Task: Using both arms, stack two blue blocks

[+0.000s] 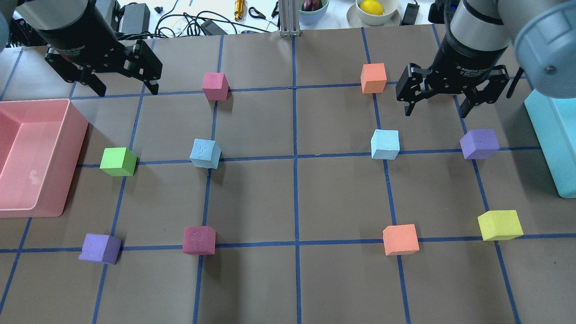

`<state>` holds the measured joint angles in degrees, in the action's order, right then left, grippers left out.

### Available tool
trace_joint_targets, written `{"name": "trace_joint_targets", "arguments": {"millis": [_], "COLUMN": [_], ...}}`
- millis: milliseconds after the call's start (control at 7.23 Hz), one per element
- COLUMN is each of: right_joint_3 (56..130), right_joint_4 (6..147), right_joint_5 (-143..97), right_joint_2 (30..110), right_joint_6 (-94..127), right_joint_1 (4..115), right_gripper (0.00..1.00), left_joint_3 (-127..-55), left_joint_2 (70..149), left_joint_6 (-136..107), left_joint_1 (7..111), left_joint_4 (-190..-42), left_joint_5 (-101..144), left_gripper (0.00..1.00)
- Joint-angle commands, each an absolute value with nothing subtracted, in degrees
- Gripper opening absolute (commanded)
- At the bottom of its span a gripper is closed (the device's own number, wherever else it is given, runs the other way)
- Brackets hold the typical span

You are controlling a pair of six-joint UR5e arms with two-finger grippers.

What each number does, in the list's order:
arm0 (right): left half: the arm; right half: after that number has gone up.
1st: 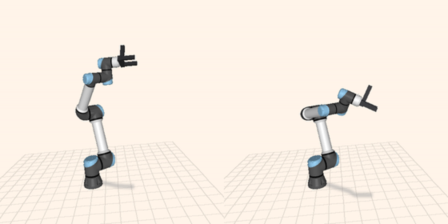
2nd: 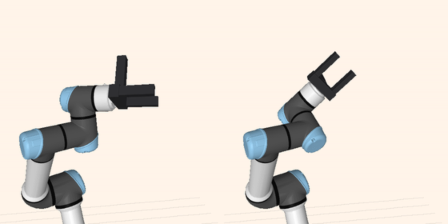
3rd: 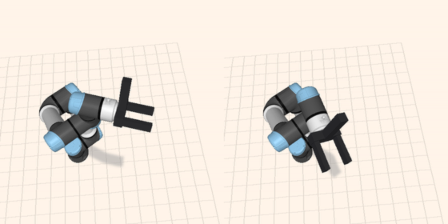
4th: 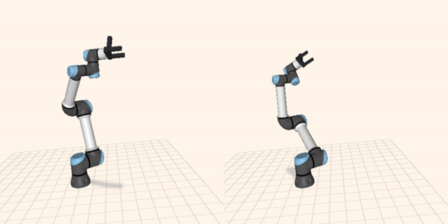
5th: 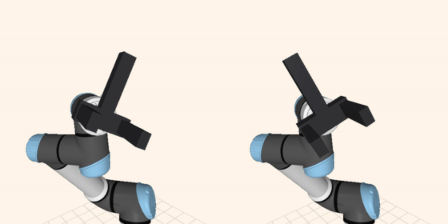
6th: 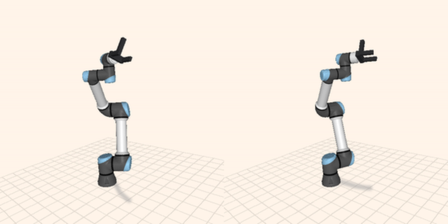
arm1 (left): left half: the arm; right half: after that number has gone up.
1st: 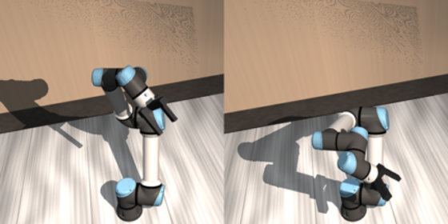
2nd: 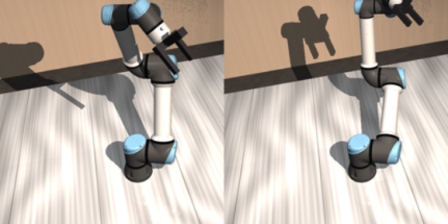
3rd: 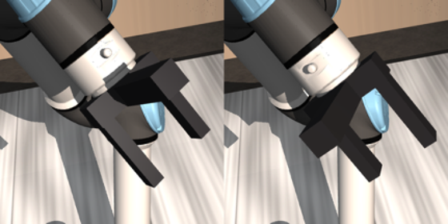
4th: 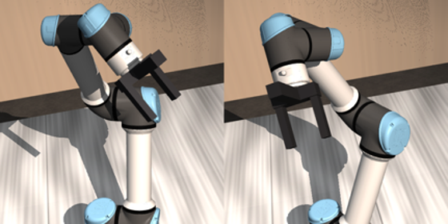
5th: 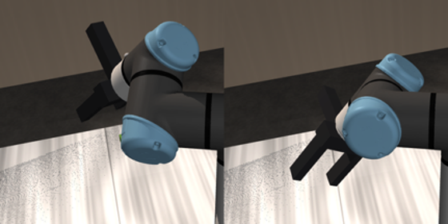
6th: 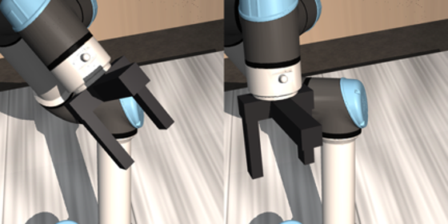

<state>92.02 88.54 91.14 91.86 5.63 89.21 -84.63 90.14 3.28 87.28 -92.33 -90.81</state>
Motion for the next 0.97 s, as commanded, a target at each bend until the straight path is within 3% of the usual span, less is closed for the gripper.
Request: {"name": "trace_joint_targets", "arguments": {"millis": [0,830], "right_joint_3": [92.0,92.0], "right_joint_4": [88.5,85.8], "right_joint_5": [91.1,91.2], "right_joint_2": [91.8,90.8], "right_joint_6": [5.6,5.3], "right_joint_1": [89.2,89.3], "right_gripper": [1.0,1.0], "left_joint_3": [-84.6,-84.7], "left_joint_2": [90.1,90.1], "left_joint_6": [3.3,3.1], "left_joint_1": [87.3,87.3], "left_joint_4": [-92.4,-92.5], "left_joint_5": [-90.8,-90.8], "left_gripper": [1.0,1.0]}}
